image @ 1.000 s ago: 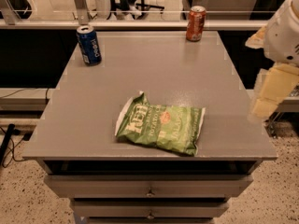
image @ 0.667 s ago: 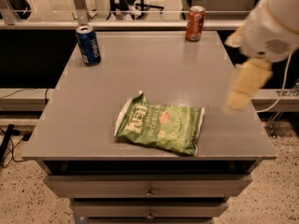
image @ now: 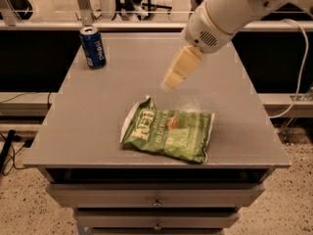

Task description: Pick pepsi can

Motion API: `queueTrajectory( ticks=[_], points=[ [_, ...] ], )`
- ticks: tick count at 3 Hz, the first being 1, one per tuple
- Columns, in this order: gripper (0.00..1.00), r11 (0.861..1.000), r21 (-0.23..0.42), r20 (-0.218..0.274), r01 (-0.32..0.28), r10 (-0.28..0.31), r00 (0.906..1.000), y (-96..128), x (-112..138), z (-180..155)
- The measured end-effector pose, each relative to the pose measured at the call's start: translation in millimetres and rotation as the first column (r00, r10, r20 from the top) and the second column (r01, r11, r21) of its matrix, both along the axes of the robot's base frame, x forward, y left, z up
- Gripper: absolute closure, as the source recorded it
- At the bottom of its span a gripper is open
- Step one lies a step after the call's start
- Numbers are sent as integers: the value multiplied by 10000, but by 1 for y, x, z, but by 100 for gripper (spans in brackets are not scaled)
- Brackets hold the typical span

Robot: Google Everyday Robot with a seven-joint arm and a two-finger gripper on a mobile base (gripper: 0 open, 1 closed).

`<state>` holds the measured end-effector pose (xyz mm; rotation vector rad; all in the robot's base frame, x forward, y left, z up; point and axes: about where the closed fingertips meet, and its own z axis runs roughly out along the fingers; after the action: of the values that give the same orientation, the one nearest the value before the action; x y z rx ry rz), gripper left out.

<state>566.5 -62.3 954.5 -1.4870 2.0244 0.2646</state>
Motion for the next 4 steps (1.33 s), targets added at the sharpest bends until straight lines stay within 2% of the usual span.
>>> queueTrajectory(
  ticks=[1,2,3,4],
  points=[
    [0,10000,80,-5,32,-32,10000,4,2,-1],
    [0,9951,894,130,430,-444,9989,34,27,-2],
    [0,9685,2442,535,493,-642,9965,106,90,3],
    [0,9413,3355,677,370,-633,9957,147,127,4]
  ],
)
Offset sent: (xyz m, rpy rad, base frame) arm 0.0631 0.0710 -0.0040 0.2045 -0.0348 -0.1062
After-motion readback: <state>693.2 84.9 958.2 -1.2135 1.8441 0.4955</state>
